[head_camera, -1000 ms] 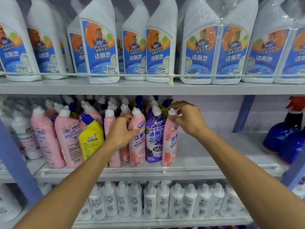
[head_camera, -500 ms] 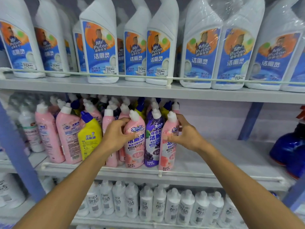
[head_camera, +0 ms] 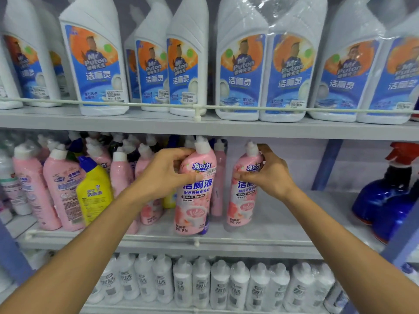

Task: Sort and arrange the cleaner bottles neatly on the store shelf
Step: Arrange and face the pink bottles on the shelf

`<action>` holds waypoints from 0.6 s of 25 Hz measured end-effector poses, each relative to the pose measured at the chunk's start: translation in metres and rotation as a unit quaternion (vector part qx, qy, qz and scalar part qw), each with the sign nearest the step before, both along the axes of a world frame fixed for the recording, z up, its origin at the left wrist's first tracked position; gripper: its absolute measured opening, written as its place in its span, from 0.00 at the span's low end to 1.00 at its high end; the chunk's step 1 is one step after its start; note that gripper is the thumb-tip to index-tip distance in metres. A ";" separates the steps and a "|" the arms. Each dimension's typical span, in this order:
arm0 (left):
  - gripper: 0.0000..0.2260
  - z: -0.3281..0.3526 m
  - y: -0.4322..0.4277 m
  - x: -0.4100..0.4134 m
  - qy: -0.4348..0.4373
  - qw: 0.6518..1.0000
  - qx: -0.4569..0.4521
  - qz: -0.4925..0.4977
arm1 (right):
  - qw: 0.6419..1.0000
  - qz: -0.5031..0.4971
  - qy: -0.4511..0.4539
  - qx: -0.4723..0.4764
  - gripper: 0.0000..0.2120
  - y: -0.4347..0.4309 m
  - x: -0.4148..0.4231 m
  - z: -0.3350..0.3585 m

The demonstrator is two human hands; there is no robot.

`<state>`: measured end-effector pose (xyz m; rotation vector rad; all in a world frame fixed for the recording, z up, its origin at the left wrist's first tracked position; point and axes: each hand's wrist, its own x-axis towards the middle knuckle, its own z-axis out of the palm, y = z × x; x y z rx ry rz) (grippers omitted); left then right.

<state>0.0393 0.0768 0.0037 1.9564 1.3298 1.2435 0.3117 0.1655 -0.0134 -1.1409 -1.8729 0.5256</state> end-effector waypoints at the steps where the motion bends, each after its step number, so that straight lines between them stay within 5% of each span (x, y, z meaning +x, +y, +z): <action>1: 0.20 -0.001 0.008 0.016 -0.007 1.000 -0.002 -0.008 | 1.000 -0.011 -0.006 -0.001 0.35 0.002 0.015 0.000; 11: 0.24 -0.070 0.108 0.164 -0.081 0.995 -0.039 -0.034 | 0.991 -0.126 -0.036 0.003 0.41 0.029 0.136 -0.032; 15: 0.31 -0.094 0.123 0.180 -0.102 0.991 -0.077 -0.030 | 0.996 -0.087 -0.005 -0.003 0.45 0.042 0.162 -0.067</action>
